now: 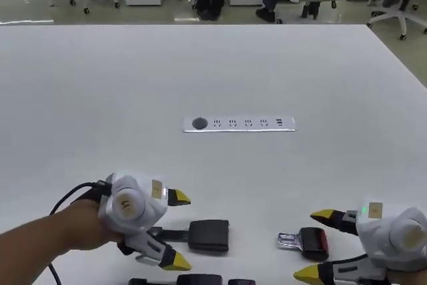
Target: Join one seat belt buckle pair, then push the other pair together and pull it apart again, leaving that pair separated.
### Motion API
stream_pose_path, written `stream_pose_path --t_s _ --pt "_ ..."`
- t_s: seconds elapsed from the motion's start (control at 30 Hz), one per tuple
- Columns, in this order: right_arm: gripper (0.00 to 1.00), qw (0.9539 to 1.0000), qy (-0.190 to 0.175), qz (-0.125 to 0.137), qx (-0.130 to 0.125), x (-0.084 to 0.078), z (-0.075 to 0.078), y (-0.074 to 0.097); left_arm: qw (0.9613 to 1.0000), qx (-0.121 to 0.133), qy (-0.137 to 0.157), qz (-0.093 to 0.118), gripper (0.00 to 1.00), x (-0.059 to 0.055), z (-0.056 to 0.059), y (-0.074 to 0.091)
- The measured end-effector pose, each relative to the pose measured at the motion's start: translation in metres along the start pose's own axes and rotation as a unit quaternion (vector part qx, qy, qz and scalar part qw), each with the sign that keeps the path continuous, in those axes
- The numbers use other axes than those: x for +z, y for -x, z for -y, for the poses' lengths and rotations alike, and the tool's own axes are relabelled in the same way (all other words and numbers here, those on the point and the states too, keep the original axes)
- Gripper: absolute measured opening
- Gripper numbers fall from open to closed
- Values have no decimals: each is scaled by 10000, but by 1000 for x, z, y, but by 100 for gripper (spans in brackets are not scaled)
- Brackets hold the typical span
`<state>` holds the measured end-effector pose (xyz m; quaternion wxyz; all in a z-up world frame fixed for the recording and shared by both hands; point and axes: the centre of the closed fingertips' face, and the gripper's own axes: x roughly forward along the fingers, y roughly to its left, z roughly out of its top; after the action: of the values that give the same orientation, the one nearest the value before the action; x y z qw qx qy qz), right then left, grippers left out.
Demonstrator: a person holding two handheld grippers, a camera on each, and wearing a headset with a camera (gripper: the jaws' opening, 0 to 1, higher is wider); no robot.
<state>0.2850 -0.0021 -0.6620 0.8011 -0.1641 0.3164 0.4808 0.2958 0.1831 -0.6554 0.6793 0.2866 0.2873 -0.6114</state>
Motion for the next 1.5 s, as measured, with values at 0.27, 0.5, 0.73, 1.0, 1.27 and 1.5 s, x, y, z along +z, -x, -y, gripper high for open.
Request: stream_pose_path --t_s 0.27,0.5,0.73,1.0,1.27,1.5 --pt "68 9998 -6 -179 125 -18 13 -4 9999 -140 28 -78 69 -5 -3 -18" --pt "62 9991 24 -303 304 -28 15 -7 9995 -265 86 -113 66 -9 -3 -31" --pt "47 9984 266 -390 315 -32 18 -7 9992 -359 52 -146 59 -13 -5 -37" --pt "37 9978 412 -382 360 -26 13 -9 9988 -476 -50 -75 37 -7 -4 -38" --pt "36 9963 540 -501 435 -25 9 -8 9982 -559 -185 -96 34 1 -5 -34" --pt "35 9965 475 -551 412 -27 12 -9 9977 -617 -234 -153 33 -1 -9 -34"
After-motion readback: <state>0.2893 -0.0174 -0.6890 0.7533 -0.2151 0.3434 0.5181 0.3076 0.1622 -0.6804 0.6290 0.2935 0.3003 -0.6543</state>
